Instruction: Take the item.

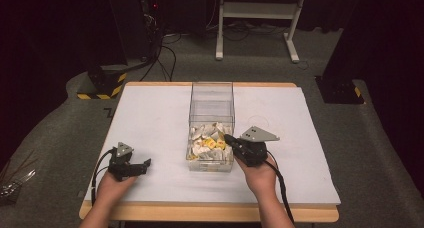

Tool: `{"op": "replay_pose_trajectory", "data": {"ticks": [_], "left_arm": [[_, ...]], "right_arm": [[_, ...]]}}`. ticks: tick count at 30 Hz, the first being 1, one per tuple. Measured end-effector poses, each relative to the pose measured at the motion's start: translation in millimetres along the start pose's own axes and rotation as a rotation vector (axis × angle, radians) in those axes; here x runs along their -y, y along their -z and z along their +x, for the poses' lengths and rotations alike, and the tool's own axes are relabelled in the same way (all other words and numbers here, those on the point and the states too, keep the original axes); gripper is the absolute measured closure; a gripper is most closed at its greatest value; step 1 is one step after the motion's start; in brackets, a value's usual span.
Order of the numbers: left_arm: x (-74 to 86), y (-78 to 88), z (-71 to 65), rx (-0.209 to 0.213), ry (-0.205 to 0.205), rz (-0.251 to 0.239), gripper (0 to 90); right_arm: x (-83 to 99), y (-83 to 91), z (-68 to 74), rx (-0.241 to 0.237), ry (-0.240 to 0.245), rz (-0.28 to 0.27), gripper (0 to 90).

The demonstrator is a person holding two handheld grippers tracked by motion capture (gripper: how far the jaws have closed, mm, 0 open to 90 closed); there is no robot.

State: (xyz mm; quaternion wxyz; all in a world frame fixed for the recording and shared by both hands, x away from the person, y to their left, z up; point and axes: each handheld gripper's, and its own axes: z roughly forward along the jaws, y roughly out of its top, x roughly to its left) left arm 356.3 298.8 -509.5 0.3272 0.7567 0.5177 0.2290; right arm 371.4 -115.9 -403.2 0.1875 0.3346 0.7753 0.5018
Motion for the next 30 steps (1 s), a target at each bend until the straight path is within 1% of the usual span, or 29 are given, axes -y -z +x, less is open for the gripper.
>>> {"op": "replay_pose_trajectory", "data": {"ticks": [8, 14, 20, 23, 30], "left_arm": [[0.0, 0.0, 0.0, 0.0, 0.0, 0.0, 13.9], [0.0, 0.0, 0.0, 0.0, 0.0, 0.0, 14.0], [0.0, 0.0, -0.1, 0.0, 0.002, 0.0, 13.9], [0.0, 0.0, 0.0, 0.0, 0.0, 0.0, 14.0], [0.0, 0.1, 0.2, -0.001, -0.003, 0.0, 14.0]], "right_arm": [[0.2, 7.4, -8.4, 0.017, -0.02, -0.018, 89.7], [0.5, 10.9, -13.1, 0.039, -0.027, -0.024, 89.8], [3.9, 12.6, -21.9, 0.043, -0.054, -0.025, 89.8], [5.3, 13.8, -26.0, 0.053, -0.065, -0.022, 89.8], [6.1, 18.4, -33.6, 0.079, -0.078, -0.037, 89.8]]}}
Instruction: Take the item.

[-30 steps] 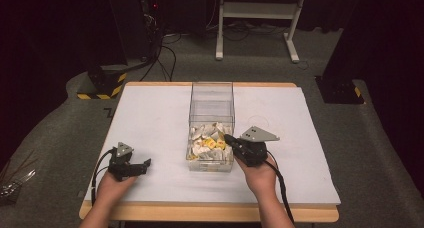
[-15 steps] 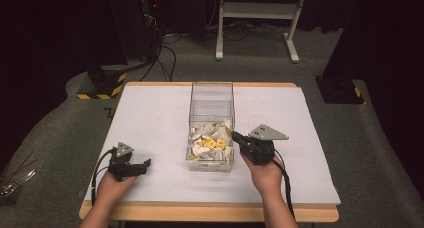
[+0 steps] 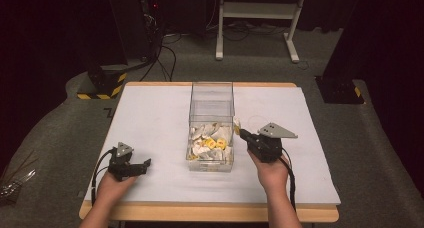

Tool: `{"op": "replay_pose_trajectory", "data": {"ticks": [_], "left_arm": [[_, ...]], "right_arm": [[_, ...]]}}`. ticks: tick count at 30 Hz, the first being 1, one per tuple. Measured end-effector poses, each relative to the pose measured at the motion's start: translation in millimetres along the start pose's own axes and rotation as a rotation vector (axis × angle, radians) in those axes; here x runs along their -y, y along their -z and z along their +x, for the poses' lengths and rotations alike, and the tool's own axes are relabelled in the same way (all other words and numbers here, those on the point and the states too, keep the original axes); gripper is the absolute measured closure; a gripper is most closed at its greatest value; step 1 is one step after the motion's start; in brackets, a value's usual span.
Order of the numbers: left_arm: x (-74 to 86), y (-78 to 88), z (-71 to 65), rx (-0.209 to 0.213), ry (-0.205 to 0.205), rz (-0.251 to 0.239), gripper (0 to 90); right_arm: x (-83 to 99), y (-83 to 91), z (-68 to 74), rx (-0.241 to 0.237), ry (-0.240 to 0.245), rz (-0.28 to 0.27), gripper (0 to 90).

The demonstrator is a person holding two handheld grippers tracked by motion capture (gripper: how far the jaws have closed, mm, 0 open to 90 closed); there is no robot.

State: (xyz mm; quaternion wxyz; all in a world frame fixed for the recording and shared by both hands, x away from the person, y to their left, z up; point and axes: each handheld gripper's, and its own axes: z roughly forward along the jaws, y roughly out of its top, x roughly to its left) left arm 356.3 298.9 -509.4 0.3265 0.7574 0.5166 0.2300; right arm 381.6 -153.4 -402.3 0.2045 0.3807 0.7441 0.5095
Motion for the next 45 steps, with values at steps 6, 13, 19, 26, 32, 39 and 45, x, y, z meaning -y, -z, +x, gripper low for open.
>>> {"op": "replay_pose_trajectory", "data": {"ticks": [6, 13, 19, 26, 32, 39, 45], "left_arm": [[0.0, -0.1, -0.2, 0.001, 0.003, 0.0, 14.0], [0.0, -0.1, -0.2, 0.001, 0.003, 0.0, 14.0], [0.0, -0.1, -0.2, 0.001, 0.003, 0.0, 14.0], [0.0, -0.1, -0.2, 0.001, 0.003, 0.0, 14.0], [0.0, -0.1, -0.2, 0.001, 0.003, 0.0, 14.0], [0.0, -0.1, 0.0, 0.0, -0.001, -0.001, 14.0], [0.1, 0.0, 0.0, 0.0, -0.001, 0.0, 14.0]], "right_arm": [[0.9, 3.1, -7.5, 0.02, -0.02, -0.011, 89.8], [2.0, 8.5, -17.9, 0.053, -0.034, -0.022, 89.7], [3.7, 11.6, -26.1, 0.075, -0.051, -0.027, 89.8], [6.6, 13.7, -35.6, 0.113, -0.063, -0.029, 89.8], [9.0, 12.2, -42.4, 0.134, -0.073, -0.02, 89.7], [13.2, 9.3, -52.7, 0.161, -0.087, -0.01, 89.7], [18.3, 4.2, -60.2, 0.184, -0.1, 0.008, 89.8]]}}
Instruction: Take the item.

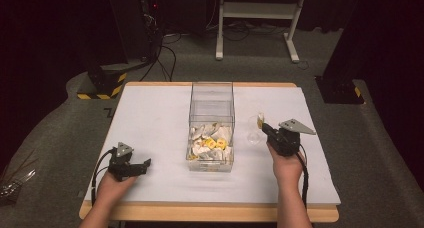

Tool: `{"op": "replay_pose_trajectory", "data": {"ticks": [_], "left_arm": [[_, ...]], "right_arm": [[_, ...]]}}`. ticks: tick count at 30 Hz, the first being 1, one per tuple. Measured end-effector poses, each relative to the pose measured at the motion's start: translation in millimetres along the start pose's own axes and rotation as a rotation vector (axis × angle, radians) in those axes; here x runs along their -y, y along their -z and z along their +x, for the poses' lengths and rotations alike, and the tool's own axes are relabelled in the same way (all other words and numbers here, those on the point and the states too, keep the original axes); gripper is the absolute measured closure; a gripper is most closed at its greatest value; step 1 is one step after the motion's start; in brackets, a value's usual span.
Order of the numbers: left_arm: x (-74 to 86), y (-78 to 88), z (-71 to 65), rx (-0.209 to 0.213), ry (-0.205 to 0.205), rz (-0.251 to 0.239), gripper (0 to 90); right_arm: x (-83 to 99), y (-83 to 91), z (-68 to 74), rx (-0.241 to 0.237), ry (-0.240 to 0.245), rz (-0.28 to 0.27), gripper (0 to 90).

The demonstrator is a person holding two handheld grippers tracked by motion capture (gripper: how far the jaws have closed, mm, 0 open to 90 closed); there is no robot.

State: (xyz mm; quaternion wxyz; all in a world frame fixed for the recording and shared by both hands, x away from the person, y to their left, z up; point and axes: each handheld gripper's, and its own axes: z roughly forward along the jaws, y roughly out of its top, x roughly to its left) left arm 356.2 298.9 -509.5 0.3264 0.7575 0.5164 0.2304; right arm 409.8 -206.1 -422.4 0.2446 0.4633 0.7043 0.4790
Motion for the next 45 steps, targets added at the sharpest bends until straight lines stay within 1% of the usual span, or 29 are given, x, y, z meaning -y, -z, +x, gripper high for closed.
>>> {"op": "replay_pose_trajectory", "data": {"ticks": [5, 11, 21, 23, 25, 31, 36, 41, 42, 44, 45], "left_arm": [[0.0, 0.0, -0.1, 0.0, 0.0, 0.0, 14.0], [0.1, 0.0, 0.0, 0.0, 0.0, -0.001, 14.0], [0.1, 0.0, -0.1, 0.0, 0.0, -0.001, 14.0], [0.1, 0.0, -0.1, 0.0, 0.0, -0.001, 14.0], [0.1, 0.0, -0.1, 0.0, 0.0, -0.001, 14.0], [0.1, 0.0, 0.0, 0.0, 0.0, -0.001, 14.0], [0.0, 0.0, -0.1, 0.0, 0.0, 0.0, 14.0], [0.0, 0.0, -0.1, 0.0, 0.0, -0.001, 14.0], [0.0, 0.0, -0.1, 0.0, 0.0, -0.001, 14.0], [0.0, 0.0, 0.0, 0.0, 0.0, -0.001, 14.0], [0.0, 0.0, -0.1, 0.0, 0.0, 0.0, 14.0]], "right_arm": [[2.5, -7.4, -3.4, 0.008, -0.002, 0.014, 89.7], [3.8, -14.4, -3.7, 0.014, 0.004, 0.025, 89.7], [4.5, -17.2, -3.7, 0.017, 0.0, 0.031, 88.4], [4.3, -17.3, -3.7, 0.016, -0.004, 0.028, 81.4], [3.8, -17.5, -3.7, 0.014, -0.01, 0.03, 80.1], [2.3, -16.7, -2.0, 0.016, -0.005, 0.026, 75.6], [0.2, -14.3, -0.4, 0.014, -0.009, 0.012, 66.4], [-0.5, -12.3, 0.9, 0.026, -0.015, 0.005, 52.4], [-0.5, -12.1, 1.2, 0.028, -0.016, 0.005, 47.6], [-0.6, -11.9, 2.1, 0.038, -0.02, 0.007, 42.0], [-0.7, -12.0, 2.8, 0.047, -0.016, 0.006, 37.8]]}}
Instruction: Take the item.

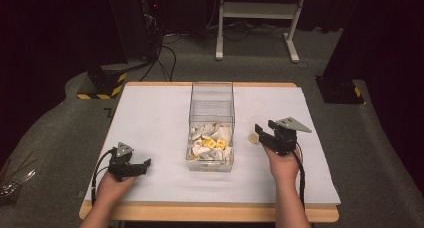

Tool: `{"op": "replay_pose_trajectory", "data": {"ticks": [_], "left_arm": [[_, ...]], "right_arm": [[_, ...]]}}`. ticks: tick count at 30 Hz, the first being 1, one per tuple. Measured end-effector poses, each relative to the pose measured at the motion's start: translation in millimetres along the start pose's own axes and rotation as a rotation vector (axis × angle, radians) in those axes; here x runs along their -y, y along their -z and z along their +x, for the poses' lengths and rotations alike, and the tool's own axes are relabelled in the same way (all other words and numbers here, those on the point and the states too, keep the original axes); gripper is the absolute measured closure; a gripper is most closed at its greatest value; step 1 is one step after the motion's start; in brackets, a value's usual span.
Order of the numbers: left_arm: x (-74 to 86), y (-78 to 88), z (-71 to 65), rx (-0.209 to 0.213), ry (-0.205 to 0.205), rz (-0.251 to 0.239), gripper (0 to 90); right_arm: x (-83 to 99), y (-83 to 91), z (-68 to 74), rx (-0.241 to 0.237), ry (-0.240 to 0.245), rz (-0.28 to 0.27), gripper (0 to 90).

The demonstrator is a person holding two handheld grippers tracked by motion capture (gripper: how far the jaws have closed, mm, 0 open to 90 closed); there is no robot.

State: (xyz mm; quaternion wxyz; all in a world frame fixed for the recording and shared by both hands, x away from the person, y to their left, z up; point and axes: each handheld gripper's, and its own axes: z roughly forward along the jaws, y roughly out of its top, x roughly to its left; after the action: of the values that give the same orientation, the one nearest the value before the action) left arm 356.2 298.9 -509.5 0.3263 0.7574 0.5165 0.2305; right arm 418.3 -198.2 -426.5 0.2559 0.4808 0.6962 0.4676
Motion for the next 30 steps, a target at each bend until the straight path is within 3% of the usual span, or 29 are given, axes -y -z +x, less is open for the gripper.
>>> {"op": "replay_pose_trajectory", "data": {"ticks": [7, 10, 21, 30], "left_arm": [[0.0, -0.1, 0.1, 0.0, 0.0, 0.0, 14.0], [0.0, 0.0, 0.0, 0.0, 0.001, 0.0, 14.0], [0.0, 0.1, 0.1, 0.002, 0.001, 0.002, 14.0], [-0.1, 0.1, 0.3, 0.001, -0.002, 0.003, 14.0]], "right_arm": [[-0.2, -0.2, 8.7, 0.057, 0.013, 0.007, 14.1], [0.3, -0.7, 13.5, 0.067, 0.02, 0.022, 9.1], [10.4, 4.5, 25.7, 0.059, 0.035, 0.033, 8.7], [36.3, 12.2, 27.6, 0.078, 0.074, 0.088, 8.6]]}}
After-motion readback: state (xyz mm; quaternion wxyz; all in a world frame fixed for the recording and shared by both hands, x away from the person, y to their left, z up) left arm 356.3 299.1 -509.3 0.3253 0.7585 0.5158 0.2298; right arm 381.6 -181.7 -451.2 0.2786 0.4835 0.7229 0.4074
